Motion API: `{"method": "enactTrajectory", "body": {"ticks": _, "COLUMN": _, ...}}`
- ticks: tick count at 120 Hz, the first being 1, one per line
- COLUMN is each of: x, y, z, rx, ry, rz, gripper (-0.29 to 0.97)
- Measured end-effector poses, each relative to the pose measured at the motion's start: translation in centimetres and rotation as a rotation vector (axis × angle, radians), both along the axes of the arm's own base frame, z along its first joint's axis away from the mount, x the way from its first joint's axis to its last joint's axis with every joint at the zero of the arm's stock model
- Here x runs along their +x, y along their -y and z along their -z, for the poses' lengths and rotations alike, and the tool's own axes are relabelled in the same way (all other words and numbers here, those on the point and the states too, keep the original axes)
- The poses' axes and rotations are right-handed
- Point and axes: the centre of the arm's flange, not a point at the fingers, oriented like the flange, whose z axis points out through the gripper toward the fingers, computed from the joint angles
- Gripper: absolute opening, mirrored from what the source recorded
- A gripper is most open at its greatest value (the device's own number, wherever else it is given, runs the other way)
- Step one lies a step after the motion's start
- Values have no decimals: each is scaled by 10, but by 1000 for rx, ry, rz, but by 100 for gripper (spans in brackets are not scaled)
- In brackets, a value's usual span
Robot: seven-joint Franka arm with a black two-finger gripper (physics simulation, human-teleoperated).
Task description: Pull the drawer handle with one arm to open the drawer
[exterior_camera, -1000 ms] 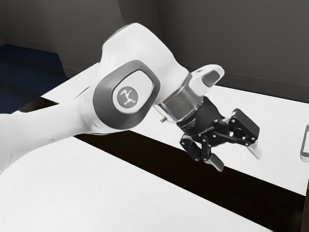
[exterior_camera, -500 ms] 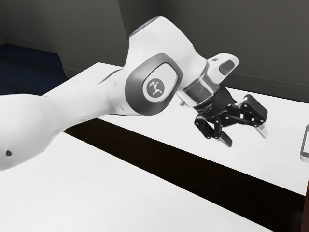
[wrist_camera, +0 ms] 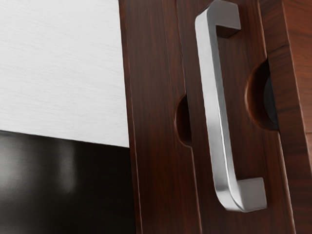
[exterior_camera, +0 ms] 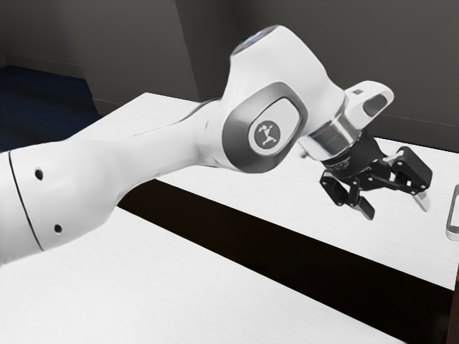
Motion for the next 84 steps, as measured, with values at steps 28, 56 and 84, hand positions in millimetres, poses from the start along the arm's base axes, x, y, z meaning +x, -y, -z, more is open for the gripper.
{"method": "enactTrajectory", "body": {"ticks": 28, "x": 18, "y": 7, "z": 11, "rx": -16, "ry": 9, "rz": 1, "gripper": 68}}
{"method": "enactTrajectory", "body": {"ticks": 56, "x": 32, "y": 15, "z": 21, "rx": -11, "ry": 25, "rz": -11, "gripper": 68}}
{"method": "enactTrajectory", "body": {"ticks": 84, "x": 38, "y": 25, "z": 36, "rx": -18, "ry": 9, "rz": -5, "gripper": 68}}
